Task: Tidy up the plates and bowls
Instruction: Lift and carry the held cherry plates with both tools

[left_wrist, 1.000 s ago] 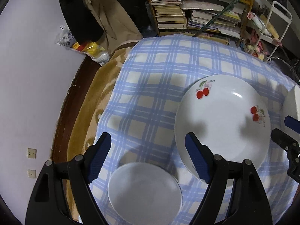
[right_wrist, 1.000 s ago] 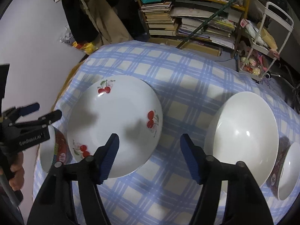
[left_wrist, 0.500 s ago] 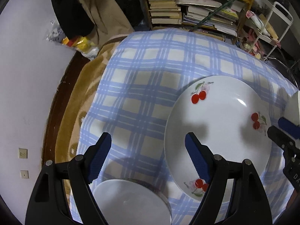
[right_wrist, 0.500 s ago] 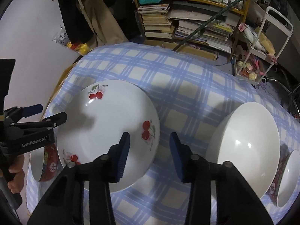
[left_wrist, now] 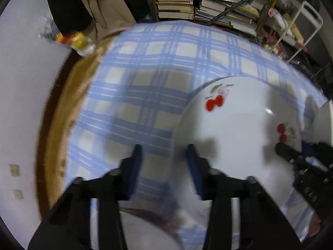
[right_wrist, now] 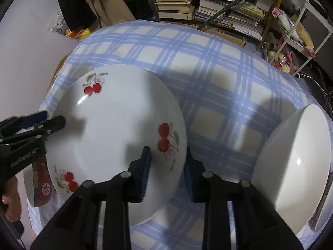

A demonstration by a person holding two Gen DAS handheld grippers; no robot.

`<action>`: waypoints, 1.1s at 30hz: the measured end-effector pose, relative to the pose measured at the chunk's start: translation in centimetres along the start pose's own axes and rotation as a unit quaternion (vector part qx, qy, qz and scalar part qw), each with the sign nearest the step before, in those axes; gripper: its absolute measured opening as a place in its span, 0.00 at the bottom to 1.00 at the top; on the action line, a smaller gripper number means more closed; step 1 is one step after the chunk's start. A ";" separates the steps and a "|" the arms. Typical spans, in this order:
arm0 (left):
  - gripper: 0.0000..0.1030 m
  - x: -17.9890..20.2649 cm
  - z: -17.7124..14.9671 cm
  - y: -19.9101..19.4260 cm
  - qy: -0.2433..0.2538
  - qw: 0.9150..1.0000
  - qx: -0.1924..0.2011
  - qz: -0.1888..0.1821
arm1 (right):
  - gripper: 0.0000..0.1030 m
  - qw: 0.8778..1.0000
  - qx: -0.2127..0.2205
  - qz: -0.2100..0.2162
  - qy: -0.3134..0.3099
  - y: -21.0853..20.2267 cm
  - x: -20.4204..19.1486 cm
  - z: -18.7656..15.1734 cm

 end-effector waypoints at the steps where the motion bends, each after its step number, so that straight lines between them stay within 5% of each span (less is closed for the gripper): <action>1: 0.20 0.2 0.0 0.1 -0.012 1.000 -0.002 -0.019 | 0.29 1.000 0.002 -0.002 0.001 -0.1 0.0 0.1; 5: 0.19 0.1 -0.2 0.2 -0.057 0.998 -0.010 -0.027 | 0.25 1.000 -0.002 0.009 0.003 -0.4 0.1 0.1; 14: 0.20 1.1 -1.8 -2.2 -0.007 1.000 -0.015 -0.003 | 0.21 0.999 -0.013 0.046 0.005 -2.1 0.2 -0.8; 33: 0.20 2.7 -4.9 -8.1 -0.028 0.999 0.008 -0.042 | 0.15 0.997 0.028 0.074 0.026 -9.7 1.2 -3.4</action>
Point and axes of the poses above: each gripper's, at about its wrist camera, not at the fingertips, and y roughly the way its jaws point, x to its right, z to its top, the point moved 7 cm from there along y, roughly the way its jaws point, and after that the axes turned 9 degrees about y, right-handed, at the moved point
